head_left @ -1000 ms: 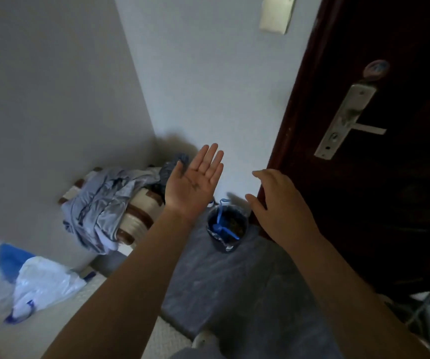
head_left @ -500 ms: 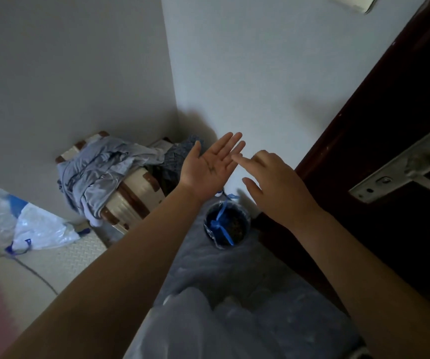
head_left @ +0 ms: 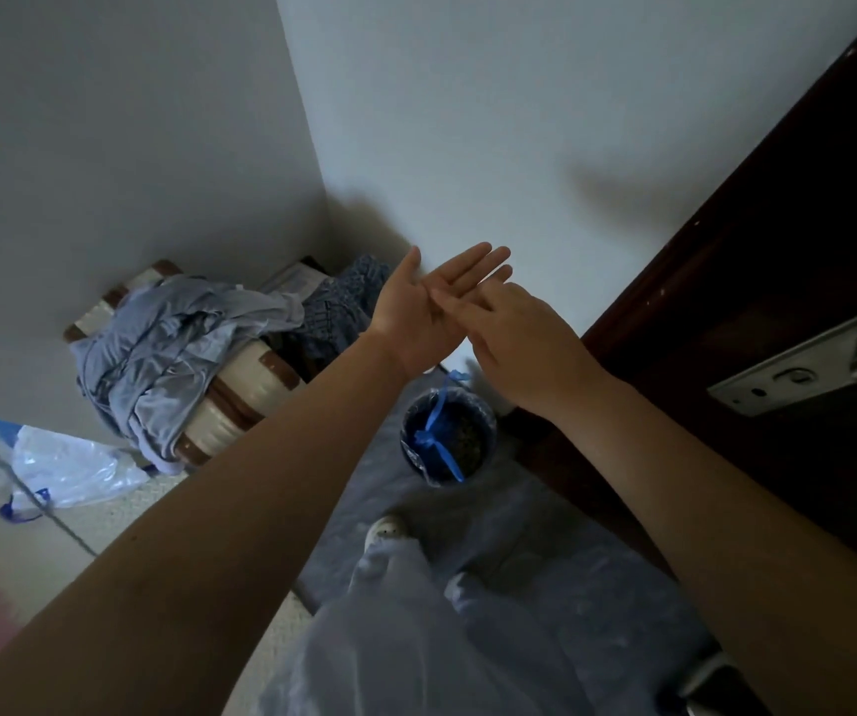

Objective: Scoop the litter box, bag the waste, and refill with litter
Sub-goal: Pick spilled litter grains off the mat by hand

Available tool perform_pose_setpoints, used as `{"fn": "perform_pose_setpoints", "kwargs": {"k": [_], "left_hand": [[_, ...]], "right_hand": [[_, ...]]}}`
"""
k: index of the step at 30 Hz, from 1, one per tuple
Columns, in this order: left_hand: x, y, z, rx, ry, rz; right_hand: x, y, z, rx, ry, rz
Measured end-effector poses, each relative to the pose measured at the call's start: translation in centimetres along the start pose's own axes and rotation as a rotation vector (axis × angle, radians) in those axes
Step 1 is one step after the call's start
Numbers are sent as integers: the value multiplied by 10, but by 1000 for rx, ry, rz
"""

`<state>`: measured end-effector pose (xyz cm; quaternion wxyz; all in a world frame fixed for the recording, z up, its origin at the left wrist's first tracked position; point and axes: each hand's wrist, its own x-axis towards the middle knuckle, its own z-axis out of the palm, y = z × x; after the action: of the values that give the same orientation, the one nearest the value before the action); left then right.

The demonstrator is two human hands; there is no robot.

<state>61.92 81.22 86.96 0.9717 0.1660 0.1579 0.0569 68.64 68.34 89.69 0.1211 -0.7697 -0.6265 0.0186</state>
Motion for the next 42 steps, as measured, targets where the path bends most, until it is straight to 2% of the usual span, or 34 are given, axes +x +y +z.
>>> {"fn": "perform_pose_setpoints", "kwargs": {"k": [26, 37, 42], "left_hand": [[85, 2, 7, 306, 29, -143], [90, 7, 7, 289, 38, -142], [88, 14, 2, 369, 21, -134]], "right_hand": [[-4, 59, 17, -3, 12, 123], [10, 63, 20, 49, 3, 147], [2, 56, 31, 19, -36, 156]]}}
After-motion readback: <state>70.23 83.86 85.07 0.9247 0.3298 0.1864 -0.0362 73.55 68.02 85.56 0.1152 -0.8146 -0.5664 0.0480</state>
